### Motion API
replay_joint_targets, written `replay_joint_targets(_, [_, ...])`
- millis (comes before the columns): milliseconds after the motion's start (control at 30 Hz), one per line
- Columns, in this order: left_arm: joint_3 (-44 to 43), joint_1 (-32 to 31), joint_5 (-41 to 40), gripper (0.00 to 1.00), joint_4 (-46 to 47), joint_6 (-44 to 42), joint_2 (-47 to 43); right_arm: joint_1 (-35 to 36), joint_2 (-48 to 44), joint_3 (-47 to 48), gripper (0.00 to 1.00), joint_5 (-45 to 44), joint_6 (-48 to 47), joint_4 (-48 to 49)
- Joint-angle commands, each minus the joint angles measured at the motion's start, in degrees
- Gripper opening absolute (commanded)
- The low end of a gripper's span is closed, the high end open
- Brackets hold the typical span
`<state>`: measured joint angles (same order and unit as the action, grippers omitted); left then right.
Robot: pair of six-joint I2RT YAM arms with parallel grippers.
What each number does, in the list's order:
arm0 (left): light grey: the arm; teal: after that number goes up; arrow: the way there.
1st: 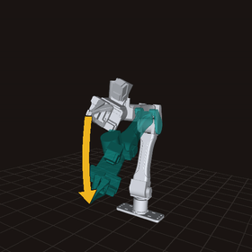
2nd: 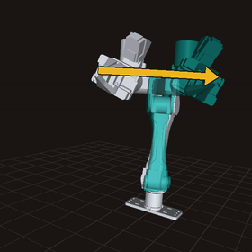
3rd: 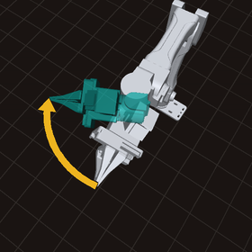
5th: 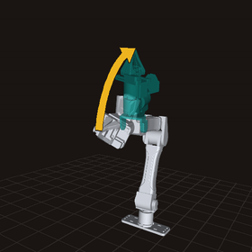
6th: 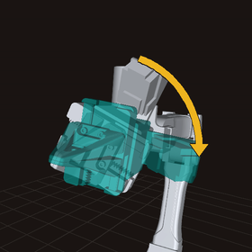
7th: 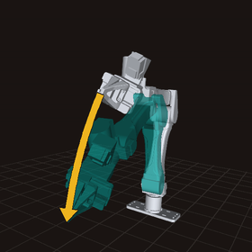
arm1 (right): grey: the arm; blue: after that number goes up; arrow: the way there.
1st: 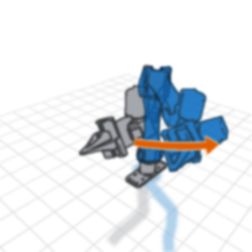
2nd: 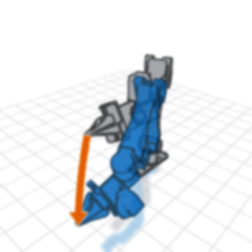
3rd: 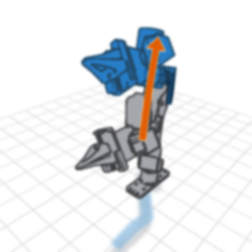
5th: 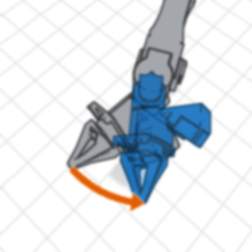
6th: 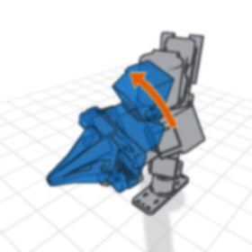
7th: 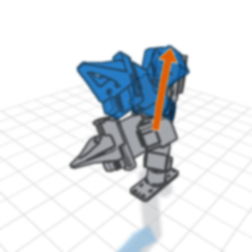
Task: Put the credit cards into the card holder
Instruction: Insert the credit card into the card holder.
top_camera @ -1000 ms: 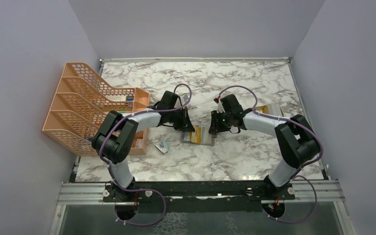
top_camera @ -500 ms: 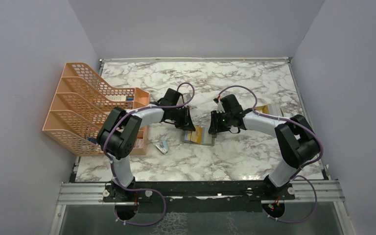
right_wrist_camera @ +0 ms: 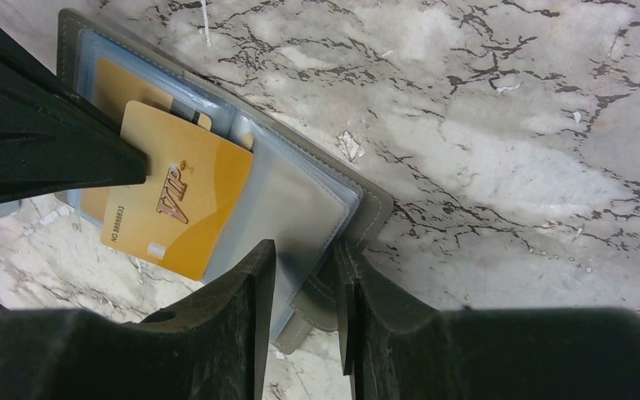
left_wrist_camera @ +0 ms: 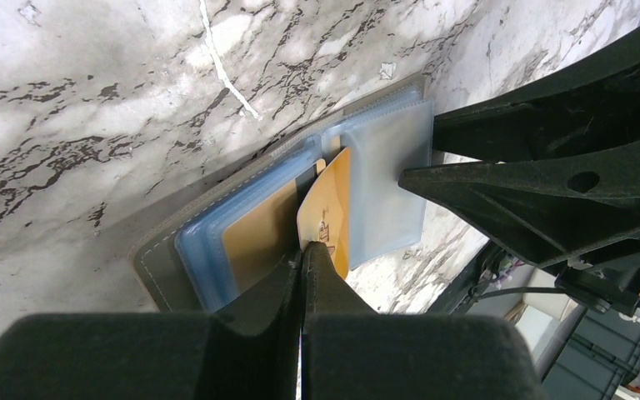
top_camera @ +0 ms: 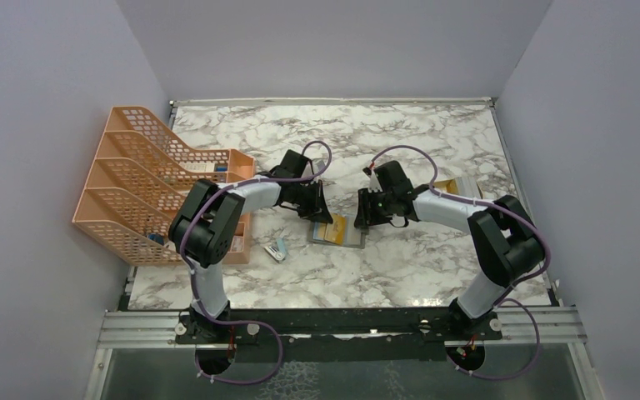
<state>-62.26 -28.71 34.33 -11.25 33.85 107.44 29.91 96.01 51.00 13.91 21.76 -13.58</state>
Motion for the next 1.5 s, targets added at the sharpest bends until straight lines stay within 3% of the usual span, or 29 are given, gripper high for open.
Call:
replay_joint_targets(0, [-0.41,-0.03,-2.95,0.00,-1.34,-0.16,1.87,-0.21,-0.56,-0.33,0.34,-6.17,-0.99,-1.12])
replay_joint_targets(333, [0.86,-0.03,-5.14,0.00,-1.36,2.78,1.36,-0.20,-5.11,-0.13,0.41,-7.34,1.30,-4.95])
replay_joint_targets(933, [3.37,-0.03,-6.88,0.00,-0.73,4.65,-0.61,-0.17,-2.09,-2.14,0.30,-3.70,2.37,-1.36])
replay_joint_targets(1467, [0.23,-0.29,-4.42,0.00,0.12,5.69,2.39,-0.12,-1.79,-2.02,0.29,-3.72,2.37,-1.18])
